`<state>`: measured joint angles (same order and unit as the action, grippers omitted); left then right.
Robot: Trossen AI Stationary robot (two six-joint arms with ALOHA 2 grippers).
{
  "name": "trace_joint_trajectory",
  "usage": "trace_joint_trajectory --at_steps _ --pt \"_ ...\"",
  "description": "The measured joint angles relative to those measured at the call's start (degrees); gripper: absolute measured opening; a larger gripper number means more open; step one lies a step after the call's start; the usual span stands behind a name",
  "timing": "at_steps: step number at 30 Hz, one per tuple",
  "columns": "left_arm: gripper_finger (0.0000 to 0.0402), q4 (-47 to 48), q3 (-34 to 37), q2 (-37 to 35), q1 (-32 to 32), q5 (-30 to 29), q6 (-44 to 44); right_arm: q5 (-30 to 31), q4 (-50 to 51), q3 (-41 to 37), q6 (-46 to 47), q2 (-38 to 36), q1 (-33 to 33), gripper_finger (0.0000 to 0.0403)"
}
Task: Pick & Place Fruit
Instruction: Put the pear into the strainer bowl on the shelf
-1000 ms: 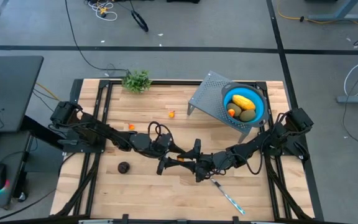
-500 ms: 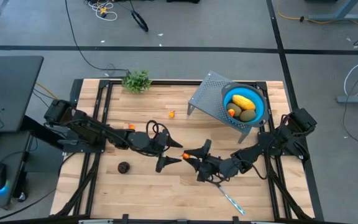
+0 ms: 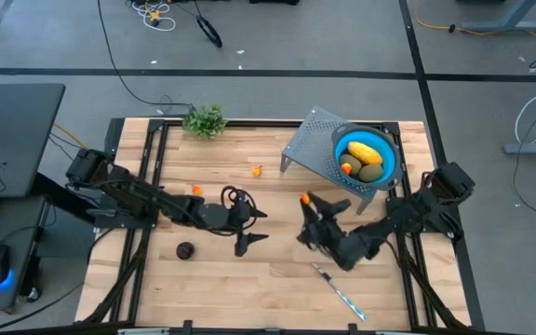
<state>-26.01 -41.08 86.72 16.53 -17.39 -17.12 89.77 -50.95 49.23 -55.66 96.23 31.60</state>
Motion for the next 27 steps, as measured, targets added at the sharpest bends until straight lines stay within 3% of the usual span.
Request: trace_joint_trajectory --at_steps 4,11,18,27 --pt "0.0318 0.03 0.0 0.0 0.42 0.22 0.04 0.21 0.46 -0.02 -1.86 -2.15 -5.09 0.0153" --pt "0.0318 0.93 0.0 0.01 0.83 0.2 1.09 0.21 5.63 -0.02 -1.82 -15.58 -11.16 0.0153" --pt "0.0318 0.89 0.0 0.0 0.86 0.05 1.03 0.17 18.51 -0.02 -1.57 -26.28 -16.43 0.0153" --pt "0.0318 0.86 0.0 0.02 0.86 0.03 1.05 -0.69 25.65 -1.58 3.15 -35.53 -18.84 0.0153"
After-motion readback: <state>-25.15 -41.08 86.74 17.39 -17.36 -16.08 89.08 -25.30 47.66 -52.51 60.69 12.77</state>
